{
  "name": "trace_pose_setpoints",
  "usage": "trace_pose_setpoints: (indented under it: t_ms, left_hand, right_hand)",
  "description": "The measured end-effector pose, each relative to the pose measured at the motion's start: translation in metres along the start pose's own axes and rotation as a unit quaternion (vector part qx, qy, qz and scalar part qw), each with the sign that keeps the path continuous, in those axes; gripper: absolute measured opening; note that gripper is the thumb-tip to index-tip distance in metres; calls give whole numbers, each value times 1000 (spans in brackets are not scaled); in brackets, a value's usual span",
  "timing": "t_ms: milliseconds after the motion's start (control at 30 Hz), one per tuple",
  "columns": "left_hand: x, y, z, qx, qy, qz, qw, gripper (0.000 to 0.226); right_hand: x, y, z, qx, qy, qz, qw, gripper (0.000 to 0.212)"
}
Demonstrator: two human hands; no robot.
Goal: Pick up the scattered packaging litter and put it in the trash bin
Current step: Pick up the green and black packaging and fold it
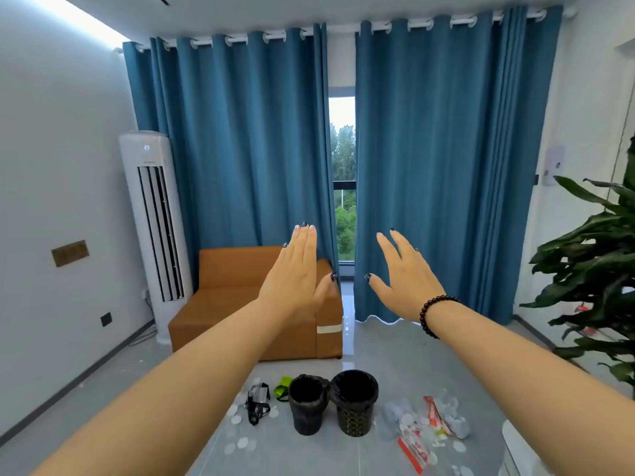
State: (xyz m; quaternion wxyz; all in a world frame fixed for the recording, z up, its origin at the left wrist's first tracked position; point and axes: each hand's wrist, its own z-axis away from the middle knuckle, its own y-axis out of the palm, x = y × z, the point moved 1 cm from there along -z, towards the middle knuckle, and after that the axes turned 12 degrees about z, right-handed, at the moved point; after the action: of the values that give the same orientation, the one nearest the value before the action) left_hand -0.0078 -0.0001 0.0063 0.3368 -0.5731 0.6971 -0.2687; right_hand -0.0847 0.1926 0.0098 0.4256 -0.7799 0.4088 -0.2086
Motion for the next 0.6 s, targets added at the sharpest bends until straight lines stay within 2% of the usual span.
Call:
trace_pose_setpoints:
  t_ms: [233, 600]
  left_hand:
    - [31, 36, -20, 32, 5, 20, 999, 78]
    - [138, 100, -89, 46, 40, 62, 996, 75]
  right_hand:
    - [-8, 38, -32, 23, 9, -71, 997, 65]
    - [14, 133, -130, 42, 27, -76, 996, 60]
